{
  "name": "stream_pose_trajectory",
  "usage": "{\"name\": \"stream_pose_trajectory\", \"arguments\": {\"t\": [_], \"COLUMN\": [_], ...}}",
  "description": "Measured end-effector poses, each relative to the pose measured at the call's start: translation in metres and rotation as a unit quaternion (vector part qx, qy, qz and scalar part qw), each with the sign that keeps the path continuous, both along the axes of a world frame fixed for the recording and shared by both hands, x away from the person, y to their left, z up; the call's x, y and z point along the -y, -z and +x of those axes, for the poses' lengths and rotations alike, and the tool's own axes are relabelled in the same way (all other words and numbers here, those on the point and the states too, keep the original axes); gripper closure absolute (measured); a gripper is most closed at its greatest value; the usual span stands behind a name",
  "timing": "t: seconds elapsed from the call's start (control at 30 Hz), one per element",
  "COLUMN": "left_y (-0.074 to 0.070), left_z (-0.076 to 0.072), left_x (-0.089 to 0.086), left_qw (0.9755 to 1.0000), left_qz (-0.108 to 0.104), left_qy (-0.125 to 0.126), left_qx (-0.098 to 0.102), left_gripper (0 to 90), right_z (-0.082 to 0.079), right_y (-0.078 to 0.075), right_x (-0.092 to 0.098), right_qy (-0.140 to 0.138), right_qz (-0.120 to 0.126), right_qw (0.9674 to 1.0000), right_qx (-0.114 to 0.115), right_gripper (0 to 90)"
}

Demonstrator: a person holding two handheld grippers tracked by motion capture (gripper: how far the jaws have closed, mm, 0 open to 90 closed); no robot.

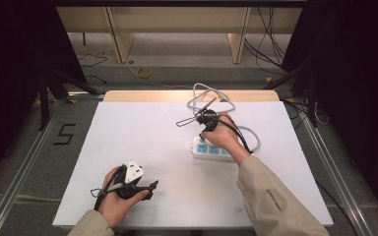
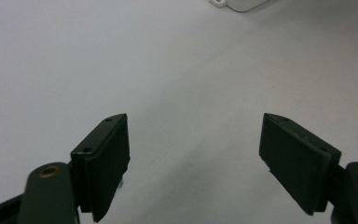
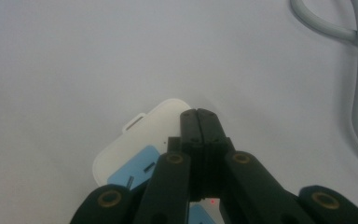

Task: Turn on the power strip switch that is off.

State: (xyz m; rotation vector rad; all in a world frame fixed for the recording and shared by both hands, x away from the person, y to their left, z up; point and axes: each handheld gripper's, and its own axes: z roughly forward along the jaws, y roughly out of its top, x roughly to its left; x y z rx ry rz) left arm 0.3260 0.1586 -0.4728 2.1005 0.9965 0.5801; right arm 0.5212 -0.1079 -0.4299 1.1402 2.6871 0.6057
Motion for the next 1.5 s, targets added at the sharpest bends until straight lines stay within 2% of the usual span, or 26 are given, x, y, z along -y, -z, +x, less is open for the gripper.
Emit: {"name": "stream_pose_trajectory", "arguments": {"t": [1.2, 1.5], "left_y": [0.0002, 0.0008], "left_z": [0.0004, 0.0005], "left_x": [0.0009, 0.0016], "left_qw": [1.0000, 1.0000], "left_qz": [0.001, 0.000], "left_qy": [0.001, 0.002], "left_qx": [0.000, 0.001], "left_gripper": [24.4, 24.5], "right_z": [-0.0001, -0.0007], "right_y": [0.0034, 0.0045], "right_x": [-0.0046, -0.0046], "right_qy": [-0.001, 0.001], "right_qz": [-0.015, -0.013], "right_qw": [0.9999, 0.9999], "right_qx": [-0.002, -0.005], "right_gripper": [90.0, 90.0]}}
